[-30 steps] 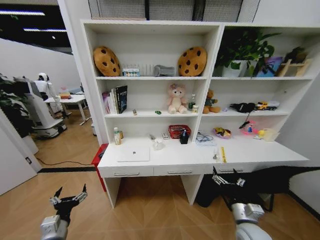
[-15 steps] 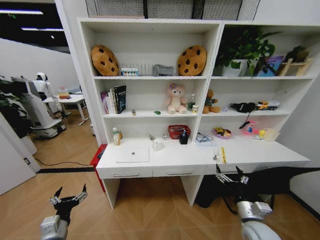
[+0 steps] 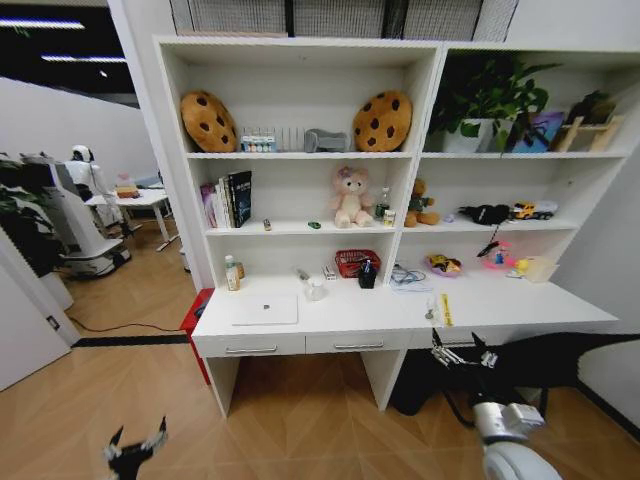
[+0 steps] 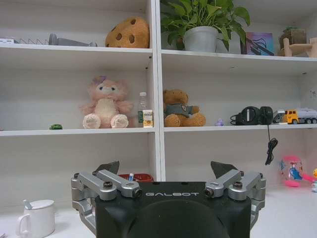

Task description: Organize the objects on the table.

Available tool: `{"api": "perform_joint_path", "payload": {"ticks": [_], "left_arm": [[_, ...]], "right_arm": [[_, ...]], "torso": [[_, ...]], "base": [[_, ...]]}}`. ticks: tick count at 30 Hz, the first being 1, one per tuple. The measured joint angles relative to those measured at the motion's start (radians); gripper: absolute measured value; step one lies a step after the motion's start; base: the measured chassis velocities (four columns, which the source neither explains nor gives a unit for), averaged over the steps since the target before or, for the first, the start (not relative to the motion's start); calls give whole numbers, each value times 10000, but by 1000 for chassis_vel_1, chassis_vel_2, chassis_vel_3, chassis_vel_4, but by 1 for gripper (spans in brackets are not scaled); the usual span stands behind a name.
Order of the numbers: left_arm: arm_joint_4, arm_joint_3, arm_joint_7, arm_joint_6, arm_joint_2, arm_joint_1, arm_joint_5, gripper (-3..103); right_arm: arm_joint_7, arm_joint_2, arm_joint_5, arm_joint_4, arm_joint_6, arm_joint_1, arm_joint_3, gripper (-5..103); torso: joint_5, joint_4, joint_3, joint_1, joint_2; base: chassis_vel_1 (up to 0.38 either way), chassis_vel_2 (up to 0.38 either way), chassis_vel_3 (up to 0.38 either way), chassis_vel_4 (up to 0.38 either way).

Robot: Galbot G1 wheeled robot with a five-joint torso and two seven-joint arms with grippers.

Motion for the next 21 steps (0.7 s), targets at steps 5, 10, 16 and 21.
{"api": "perform_joint_path", "payload": {"ticks": [5,10,16,21], "left_arm": [[-3787,-1725,-12,1346,1127,1311,-1424,100],[-6137,-2505,-285,2352,1917,1705,-2381,100],[-8082,-2030,-532,3024,1829,2093,-2260,100],[-8568,-1899,-458,3044,1674,2306,-2154,100]], "right_arm": [[2,1,-4,5,-5,1,-6,100],[5,1,-6,5,-6,0,-5,100],[5,1,-8,6,-7,-1,-7,100],[5,1,-8,6,-7,0,-8,100]], "torso": [[31,0,-1,-3,2],[8,-6,-1,-1,2],[9,5,0,-1,1],[10,2,-1,-2,1]], "base": [[0,0,0,0],[0,0,0,0],[0,0,0,0],[0,0,0,0]]}}
